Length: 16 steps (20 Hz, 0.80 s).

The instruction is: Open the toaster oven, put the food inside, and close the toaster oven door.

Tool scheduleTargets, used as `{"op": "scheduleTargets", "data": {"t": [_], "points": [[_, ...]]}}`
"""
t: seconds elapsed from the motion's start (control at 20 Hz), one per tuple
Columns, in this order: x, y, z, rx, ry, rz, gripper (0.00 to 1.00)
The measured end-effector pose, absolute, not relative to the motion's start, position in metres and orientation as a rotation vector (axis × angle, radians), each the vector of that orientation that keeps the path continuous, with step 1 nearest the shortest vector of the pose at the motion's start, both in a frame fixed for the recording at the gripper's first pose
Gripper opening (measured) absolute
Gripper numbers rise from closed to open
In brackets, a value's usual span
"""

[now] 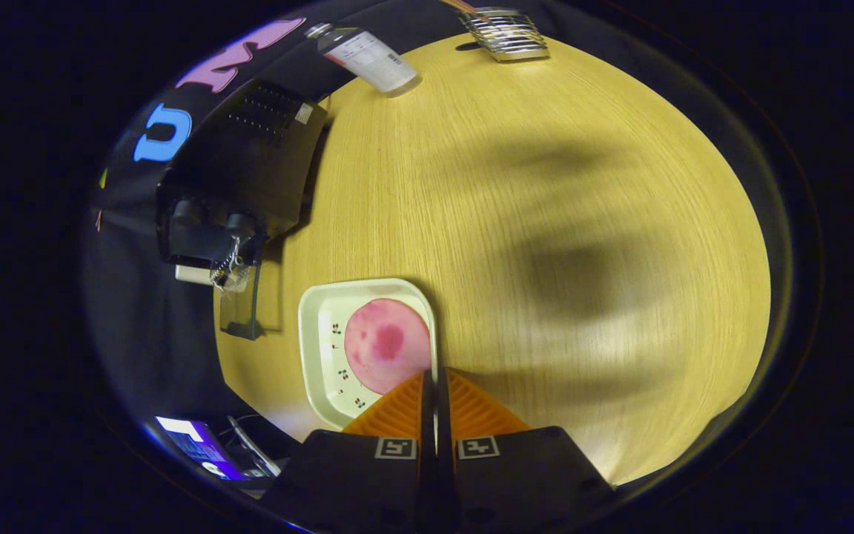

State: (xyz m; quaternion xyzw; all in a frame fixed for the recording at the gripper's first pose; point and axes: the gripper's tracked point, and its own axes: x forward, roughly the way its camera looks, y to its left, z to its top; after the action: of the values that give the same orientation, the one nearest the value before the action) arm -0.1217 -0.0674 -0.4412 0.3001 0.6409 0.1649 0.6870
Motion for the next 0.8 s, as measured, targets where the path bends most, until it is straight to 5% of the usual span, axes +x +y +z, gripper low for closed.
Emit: {"op": "scheduleTargets", "data": {"t": [0.8], "points": [[-0.132, -0.023, -0.362, 0.972, 1.277, 0.271, 0.06]]}}
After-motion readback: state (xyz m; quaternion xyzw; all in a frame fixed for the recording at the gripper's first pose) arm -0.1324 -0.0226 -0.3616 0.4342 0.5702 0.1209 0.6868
